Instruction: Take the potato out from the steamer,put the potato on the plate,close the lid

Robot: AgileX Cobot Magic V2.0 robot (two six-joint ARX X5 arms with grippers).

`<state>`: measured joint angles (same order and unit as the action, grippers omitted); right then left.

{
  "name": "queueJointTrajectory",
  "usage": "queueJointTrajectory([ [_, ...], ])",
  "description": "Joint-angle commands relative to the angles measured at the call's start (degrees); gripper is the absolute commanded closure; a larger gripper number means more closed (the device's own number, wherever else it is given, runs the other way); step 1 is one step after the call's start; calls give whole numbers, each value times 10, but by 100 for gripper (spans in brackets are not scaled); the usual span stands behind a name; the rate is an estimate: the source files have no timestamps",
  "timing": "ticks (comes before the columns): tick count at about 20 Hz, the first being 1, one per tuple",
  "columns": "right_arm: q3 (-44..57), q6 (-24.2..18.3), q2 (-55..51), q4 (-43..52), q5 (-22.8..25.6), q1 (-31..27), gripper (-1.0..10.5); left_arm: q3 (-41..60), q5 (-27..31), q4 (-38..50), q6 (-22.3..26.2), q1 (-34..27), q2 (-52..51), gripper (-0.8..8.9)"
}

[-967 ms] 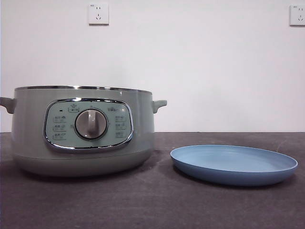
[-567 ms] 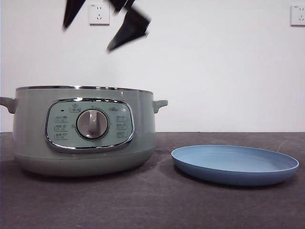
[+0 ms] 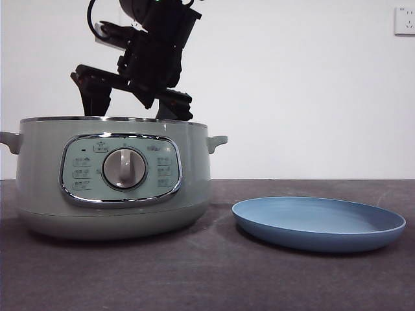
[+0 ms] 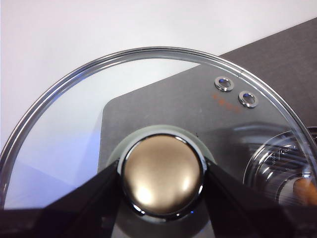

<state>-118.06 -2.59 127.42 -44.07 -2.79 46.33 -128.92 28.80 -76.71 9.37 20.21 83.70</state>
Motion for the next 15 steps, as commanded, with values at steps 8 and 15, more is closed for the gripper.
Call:
queueJointTrajectory([
  [8,-2,-5,44,-19,2,-1,647,-8,-21,-29,-8,-1,-8,821],
  [15,-3,-19,-21,-22,2,-2,955,-8,-23,-29,-8,-1,-8,821],
])
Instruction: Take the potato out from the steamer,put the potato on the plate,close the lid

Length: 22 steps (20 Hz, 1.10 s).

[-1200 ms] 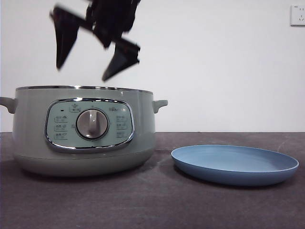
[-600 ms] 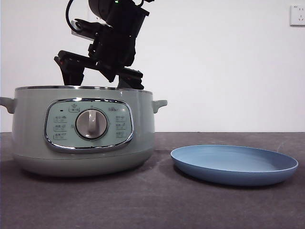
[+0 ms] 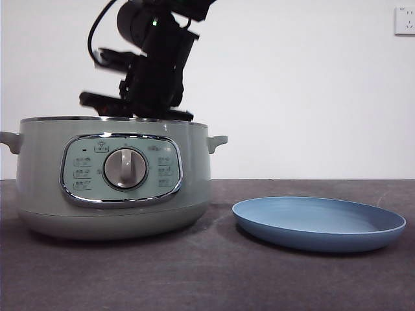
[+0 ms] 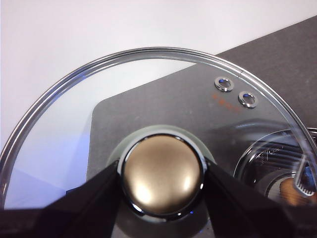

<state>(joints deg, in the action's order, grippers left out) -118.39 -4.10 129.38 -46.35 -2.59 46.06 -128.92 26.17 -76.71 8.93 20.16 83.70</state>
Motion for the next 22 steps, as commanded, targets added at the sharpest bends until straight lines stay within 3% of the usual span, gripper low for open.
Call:
queueJointTrajectory([
  [1,0,-3,-74,-15,0,0,955,-8,-2,-29,-4,-1,-8,821],
  [4,0,-5,-193,-78,0,-19,954,-8,-57,-29,-4,-1,-7,821],
  [8,0,-6,-339,-184,2,-64,955,-8,-193,-29,-1,-1,-6,821],
  [13,0,10,-414,-319,76,-159,955,-8,-240,-28,1,0,4,821],
  [15,2,41,-418,-326,63,-209,955,-8,-251,-28,1,0,9,821],
  [17,2,42,-416,-326,39,-242,955,-8,-252,-28,1,0,10,821],
  [22,7,43,-373,-326,9,-255,955,-8,-253,-28,1,0,11,821],
])
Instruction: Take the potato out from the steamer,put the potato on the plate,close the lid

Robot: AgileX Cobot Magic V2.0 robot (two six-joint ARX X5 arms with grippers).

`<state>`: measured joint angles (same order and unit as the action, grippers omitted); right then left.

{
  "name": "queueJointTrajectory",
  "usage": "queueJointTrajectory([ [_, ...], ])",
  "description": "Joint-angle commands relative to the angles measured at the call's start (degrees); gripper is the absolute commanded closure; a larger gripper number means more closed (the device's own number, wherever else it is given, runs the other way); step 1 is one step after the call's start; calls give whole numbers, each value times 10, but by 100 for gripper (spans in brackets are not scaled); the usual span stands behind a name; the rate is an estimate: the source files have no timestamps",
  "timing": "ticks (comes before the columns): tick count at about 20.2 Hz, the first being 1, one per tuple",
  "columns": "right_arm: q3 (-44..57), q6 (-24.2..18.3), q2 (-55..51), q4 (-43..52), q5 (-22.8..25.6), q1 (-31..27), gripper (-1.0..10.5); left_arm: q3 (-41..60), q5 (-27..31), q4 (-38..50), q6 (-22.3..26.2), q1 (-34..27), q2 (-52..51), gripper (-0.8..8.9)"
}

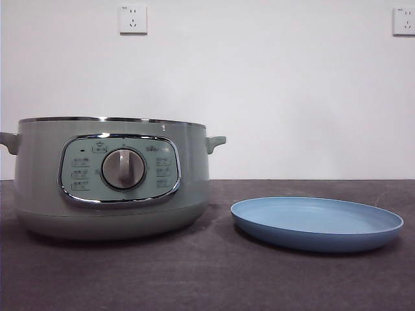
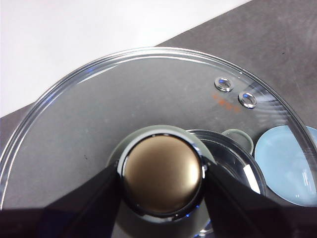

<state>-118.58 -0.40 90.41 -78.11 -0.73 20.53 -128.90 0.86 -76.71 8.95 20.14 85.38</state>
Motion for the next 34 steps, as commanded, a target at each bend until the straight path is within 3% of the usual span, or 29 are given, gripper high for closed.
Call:
queueJointTrajectory([
  [1,15,6,28,-9,-10,2,955,-8,0,-28,1,0,-6,821],
  [8,140,10,82,12,-34,14,955,-8,0,-28,1,0,-6,821],
  [15,408,25,82,247,-53,28,955,-8,0,-28,1,0,-5,821],
  [19,507,25,82,354,-53,30,955,-8,0,-28,1,0,-4,821],
  [34,529,20,90,402,-52,28,956,-8,-21,-28,1,0,-2,821],
])
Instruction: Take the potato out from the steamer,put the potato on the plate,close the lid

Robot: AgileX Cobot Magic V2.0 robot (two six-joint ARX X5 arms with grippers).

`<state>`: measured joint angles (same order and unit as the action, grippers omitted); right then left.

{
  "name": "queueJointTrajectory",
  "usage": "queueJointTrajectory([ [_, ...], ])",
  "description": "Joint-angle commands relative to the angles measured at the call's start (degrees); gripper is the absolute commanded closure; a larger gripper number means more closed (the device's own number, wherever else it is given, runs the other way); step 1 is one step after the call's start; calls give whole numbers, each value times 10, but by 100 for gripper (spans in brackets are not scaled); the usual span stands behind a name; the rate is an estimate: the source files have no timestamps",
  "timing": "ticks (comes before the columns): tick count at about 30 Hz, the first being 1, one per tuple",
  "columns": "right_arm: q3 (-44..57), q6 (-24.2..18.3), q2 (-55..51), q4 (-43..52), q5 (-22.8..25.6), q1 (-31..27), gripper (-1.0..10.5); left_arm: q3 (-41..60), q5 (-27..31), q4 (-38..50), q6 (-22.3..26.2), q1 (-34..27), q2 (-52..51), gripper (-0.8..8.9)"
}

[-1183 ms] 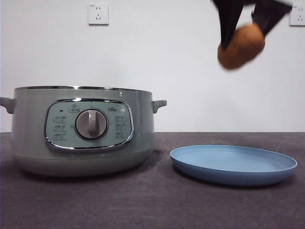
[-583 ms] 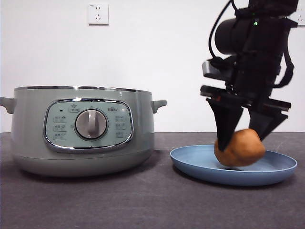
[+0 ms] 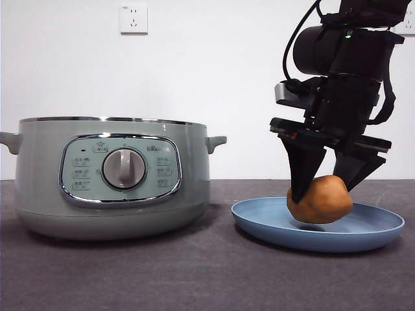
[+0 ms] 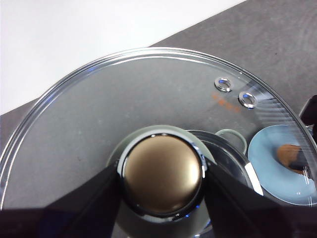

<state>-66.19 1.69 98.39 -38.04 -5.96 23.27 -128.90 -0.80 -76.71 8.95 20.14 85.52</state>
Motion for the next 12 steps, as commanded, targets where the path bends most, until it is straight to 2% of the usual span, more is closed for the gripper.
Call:
queueJointTrajectory([
  [1,5,-1,10,2,1,1,956,-8,-7,-28,1,0,-3,821],
  [12,5,-13,24,2,3,0,956,-8,-11,-28,1,0,-3,821],
])
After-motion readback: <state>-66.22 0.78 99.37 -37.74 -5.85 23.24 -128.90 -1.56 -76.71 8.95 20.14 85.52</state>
